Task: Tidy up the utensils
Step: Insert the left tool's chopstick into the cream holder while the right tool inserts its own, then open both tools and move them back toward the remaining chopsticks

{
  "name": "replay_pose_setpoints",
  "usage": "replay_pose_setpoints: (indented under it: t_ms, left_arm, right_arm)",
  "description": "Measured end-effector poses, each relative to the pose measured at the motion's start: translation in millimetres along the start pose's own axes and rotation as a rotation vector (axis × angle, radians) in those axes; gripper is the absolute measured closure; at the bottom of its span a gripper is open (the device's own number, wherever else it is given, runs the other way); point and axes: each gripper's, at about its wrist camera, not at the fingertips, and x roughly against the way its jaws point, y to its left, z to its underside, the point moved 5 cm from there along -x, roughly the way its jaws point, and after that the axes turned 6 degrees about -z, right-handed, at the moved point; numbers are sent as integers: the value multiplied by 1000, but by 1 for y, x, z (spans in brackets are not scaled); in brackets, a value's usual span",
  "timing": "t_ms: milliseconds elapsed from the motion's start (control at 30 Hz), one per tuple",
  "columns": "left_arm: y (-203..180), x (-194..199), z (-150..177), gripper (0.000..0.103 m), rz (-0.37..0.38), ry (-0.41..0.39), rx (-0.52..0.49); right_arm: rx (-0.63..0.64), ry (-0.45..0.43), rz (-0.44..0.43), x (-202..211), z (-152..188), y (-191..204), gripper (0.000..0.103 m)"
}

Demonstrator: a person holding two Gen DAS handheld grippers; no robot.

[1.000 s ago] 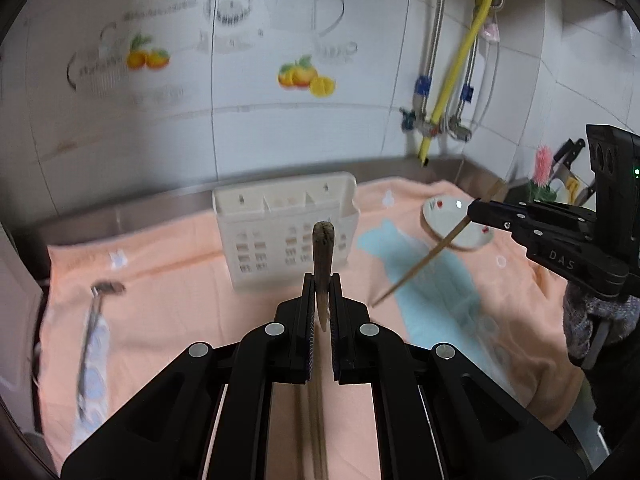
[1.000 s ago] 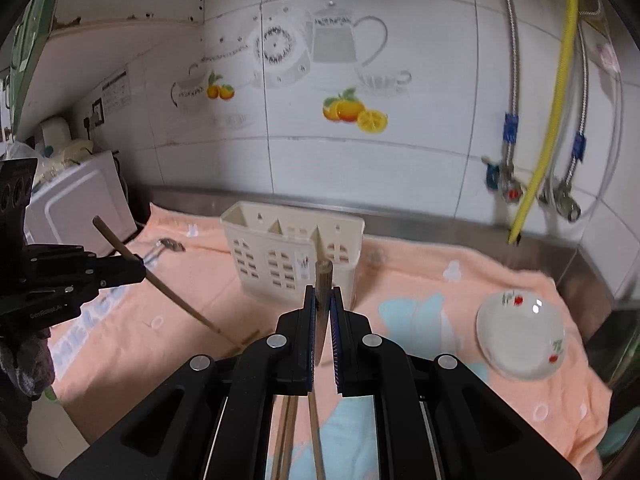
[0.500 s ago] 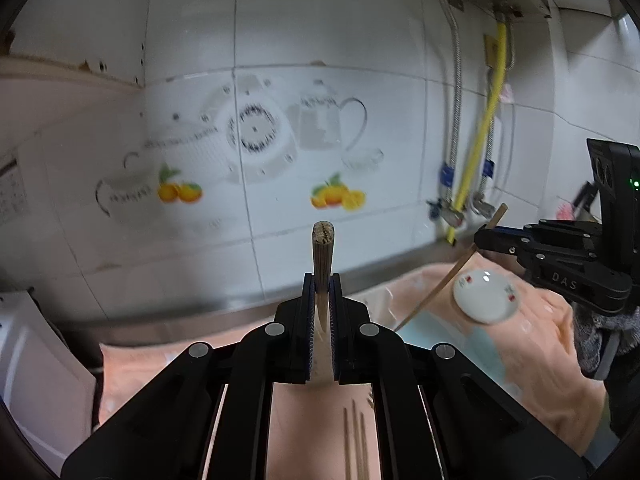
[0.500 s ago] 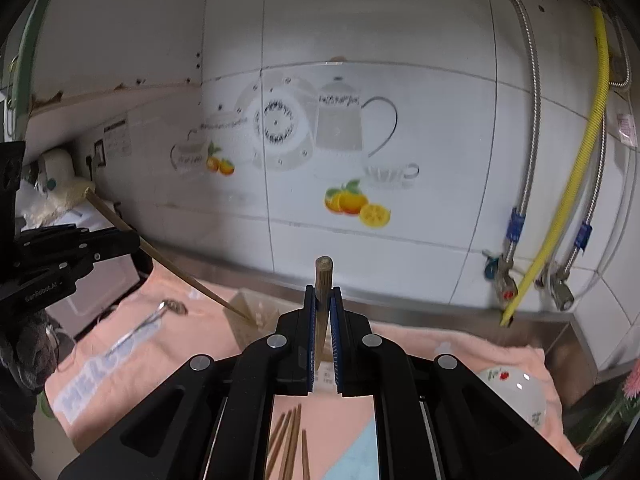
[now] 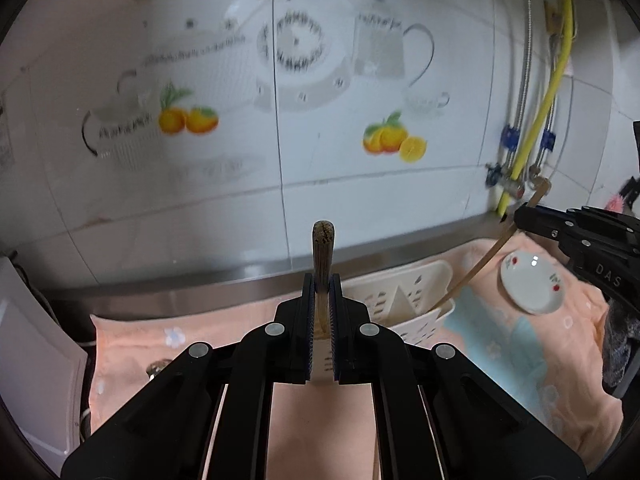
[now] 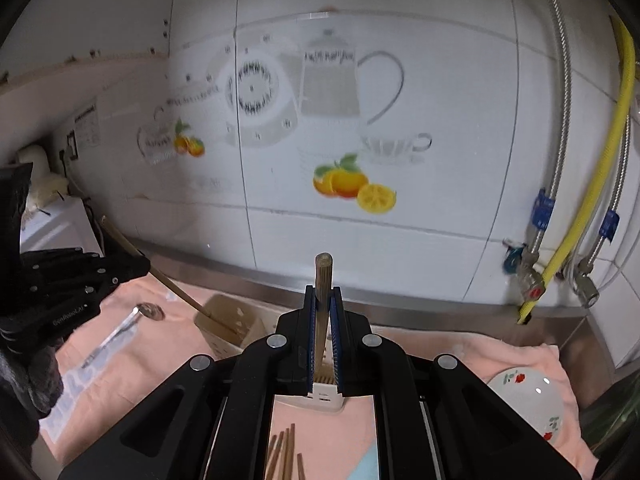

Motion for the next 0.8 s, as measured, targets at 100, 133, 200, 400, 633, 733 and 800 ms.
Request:
replay_pose_setpoints:
  t_ms: [100, 133, 200, 400, 633, 733, 800]
  left_arm:
    - [2, -11, 8, 97, 4, 27, 4]
    - [4, -14, 10, 97, 4, 34, 4]
    - [5, -17, 14, 97, 7, 44, 5]
    - [8, -19, 16, 96, 11, 54, 12]
    - [8, -2, 11, 80, 5, 22, 15]
    - [10, 16, 11, 74, 1, -1, 24]
    - [12, 31, 13, 74, 4, -18, 29]
  right_arm:
    - [-10, 26, 7, -12, 9, -5, 96]
    - [-16, 34, 8, -16, 12, -7, 96]
    - [-28, 45, 5, -20, 16, -10, 96]
    - [-36, 59, 18, -24, 21, -16, 96]
    - [-38, 25, 34, -4, 16, -18, 79]
    - [-39, -9, 36, 15, 13, -16, 71]
    - [-40, -36, 35, 33, 14, -15, 69]
